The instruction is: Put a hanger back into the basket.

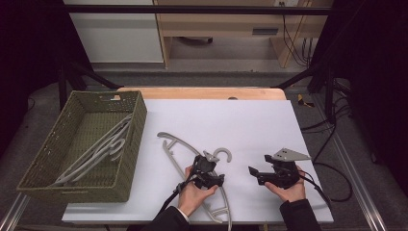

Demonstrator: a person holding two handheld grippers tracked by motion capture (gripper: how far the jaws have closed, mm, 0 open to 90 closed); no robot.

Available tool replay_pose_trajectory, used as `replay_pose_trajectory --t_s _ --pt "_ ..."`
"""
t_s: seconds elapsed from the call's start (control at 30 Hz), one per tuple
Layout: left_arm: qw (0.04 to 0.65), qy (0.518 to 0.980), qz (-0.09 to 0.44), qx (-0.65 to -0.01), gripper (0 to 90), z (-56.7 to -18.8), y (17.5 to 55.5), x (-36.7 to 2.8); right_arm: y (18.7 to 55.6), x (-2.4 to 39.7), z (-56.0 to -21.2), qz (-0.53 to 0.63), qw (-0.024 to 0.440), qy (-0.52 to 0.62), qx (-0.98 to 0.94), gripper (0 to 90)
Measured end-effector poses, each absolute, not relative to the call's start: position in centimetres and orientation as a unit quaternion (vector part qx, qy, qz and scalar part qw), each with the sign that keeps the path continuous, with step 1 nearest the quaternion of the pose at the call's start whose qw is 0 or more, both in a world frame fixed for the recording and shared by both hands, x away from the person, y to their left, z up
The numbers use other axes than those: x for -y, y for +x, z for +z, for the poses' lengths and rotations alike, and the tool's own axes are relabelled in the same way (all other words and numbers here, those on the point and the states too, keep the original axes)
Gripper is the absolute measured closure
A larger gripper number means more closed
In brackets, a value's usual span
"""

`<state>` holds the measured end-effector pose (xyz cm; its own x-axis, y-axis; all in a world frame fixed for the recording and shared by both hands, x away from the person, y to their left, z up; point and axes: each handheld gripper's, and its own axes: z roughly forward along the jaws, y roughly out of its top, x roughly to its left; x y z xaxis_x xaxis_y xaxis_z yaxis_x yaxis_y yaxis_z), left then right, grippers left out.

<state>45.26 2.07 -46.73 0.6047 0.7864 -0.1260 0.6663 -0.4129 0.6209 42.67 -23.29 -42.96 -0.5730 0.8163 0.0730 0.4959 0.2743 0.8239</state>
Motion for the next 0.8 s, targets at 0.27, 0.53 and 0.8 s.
replay_pose_trajectory --t_s 0.27,0.53,0.8 --pt "0.315 0.848 0.065 -0.422 51.2 -46.3 45.7 -4.0 42.5 23.4 -42.8 0.431 0.184 0.424 -0.775 22.7" --pt "0.308 0.839 0.074 -0.442 50.9 -46.4 45.2 -4.9 42.7 23.3 -42.9 0.430 0.184 0.423 -0.776 22.6" --pt "0.279 0.839 0.149 -0.443 40.4 -46.8 43.8 -2.7 42.6 23.2 -42.9 0.430 0.184 0.424 -0.775 22.6"
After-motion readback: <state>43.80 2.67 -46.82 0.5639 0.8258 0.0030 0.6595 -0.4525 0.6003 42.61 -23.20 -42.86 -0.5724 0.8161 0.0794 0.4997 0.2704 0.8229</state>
